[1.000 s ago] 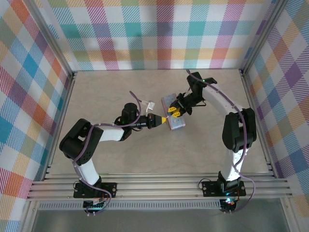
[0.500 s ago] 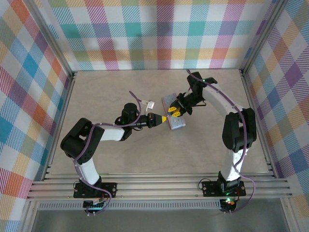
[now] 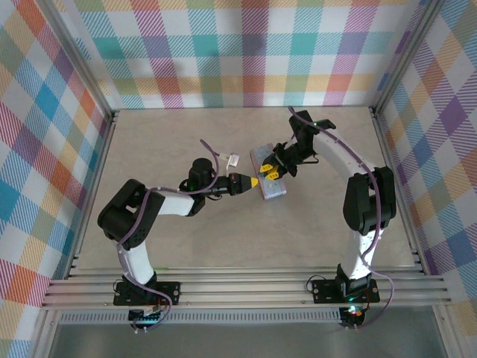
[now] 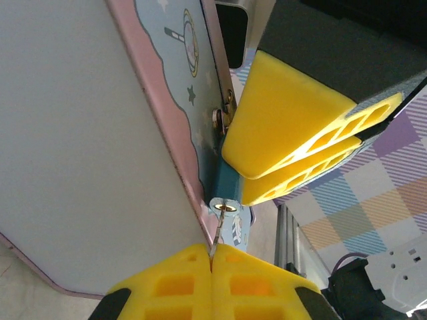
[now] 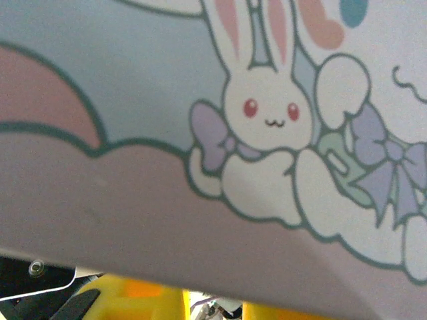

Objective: Unlock the padlock with the key

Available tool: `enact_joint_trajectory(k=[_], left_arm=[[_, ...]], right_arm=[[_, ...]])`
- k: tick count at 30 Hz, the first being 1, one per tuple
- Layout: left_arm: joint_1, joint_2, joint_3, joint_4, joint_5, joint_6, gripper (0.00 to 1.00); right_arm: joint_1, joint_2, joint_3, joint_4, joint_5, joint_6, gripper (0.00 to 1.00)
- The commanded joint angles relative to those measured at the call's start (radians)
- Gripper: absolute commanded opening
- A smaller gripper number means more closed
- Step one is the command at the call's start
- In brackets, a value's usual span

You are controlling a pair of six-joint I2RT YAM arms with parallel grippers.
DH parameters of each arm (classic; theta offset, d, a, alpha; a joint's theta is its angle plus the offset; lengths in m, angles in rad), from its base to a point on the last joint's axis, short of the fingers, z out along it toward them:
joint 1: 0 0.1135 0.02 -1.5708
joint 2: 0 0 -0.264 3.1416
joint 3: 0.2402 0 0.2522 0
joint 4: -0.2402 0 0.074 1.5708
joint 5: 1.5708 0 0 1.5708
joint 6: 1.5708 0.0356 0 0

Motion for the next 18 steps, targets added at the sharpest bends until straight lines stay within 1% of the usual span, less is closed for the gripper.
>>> enact_joint_trajectory(k=[1, 5, 10, 14, 18], left_arm=[[-0.002, 0.013, 0.042, 0.088, -0.007, -0.028, 0.0], [-0.014, 0.011, 0.063, 0.041, -0.021, -0.001, 0.0], [-0.014, 0.056, 0.097, 0.109, -0.024, -0.06, 0.0], [-0.013, 0.095, 0.126, 0.164, -0.044, -0.092, 0.0], [-0.018, 0.147, 0.146, 0.24, -0.072, -0.121, 0.0]], right_arm=[[0.013, 0.0, 0.031, -0.001, -0.042, -0.003, 0.0], [0.017, 0.005, 0.039, -0.009, -0.054, -0.009, 0.0], [0.022, 0.015, 0.059, -0.051, -0.055, -0.044, 0.0], [0.034, 0.04, 0.118, -0.138, -0.011, -0.11, 0.0], [0.051, 0.083, 0.209, -0.273, 0.085, -0.203, 0.0]])
